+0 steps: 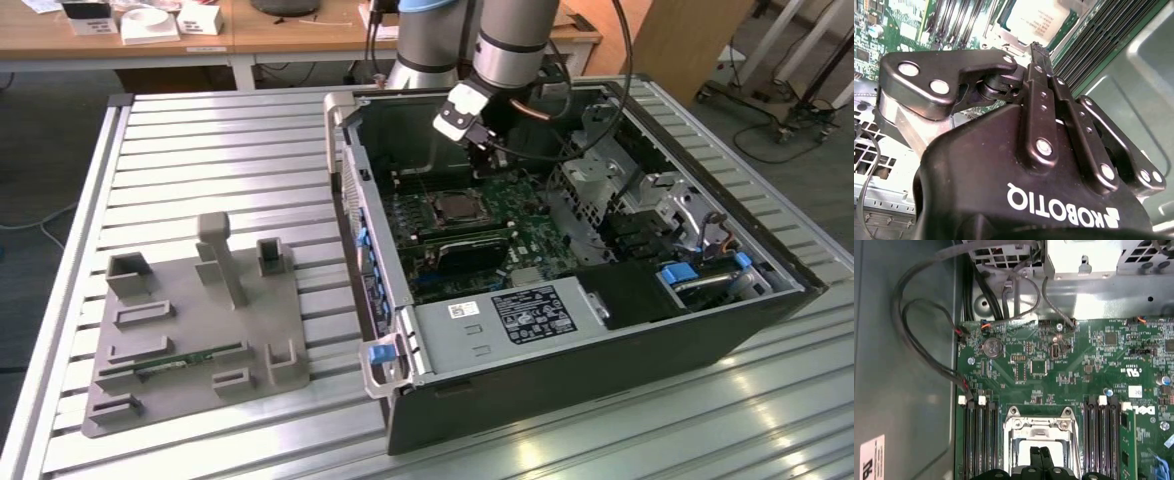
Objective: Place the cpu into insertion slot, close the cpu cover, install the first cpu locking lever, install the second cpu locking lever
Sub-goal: 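Close the cpu cover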
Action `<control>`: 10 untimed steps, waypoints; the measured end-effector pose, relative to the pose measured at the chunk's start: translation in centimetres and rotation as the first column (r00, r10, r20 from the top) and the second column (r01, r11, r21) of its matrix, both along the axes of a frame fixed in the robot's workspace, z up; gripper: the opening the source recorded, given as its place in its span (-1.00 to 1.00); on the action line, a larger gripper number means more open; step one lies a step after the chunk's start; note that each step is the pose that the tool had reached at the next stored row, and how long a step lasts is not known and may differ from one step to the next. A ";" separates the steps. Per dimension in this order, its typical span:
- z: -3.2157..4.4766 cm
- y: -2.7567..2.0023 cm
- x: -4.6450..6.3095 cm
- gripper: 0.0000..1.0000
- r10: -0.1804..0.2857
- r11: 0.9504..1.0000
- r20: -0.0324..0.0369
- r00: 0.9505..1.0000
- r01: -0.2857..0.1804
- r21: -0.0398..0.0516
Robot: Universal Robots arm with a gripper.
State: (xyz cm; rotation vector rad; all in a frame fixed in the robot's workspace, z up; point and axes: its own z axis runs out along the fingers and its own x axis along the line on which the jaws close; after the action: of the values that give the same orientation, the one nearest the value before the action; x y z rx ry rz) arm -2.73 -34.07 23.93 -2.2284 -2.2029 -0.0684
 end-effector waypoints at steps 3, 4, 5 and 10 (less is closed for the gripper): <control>-0.01 0.00 -0.4 -0.79 0.000 1.000 0.000 1.000 0.000 0.000; -0.01 0.00 -0.5 -0.79 0.000 1.000 0.000 1.000 0.000 0.000; -0.02 0.00 -0.5 -0.79 0.000 1.000 0.000 1.000 0.000 0.000; -0.02 0.00 -0.6 -0.79 0.000 1.000 0.000 1.000 0.000 0.000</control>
State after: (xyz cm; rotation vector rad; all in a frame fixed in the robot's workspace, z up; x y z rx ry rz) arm -3.33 -34.07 23.91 -2.2284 -2.2029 -0.0684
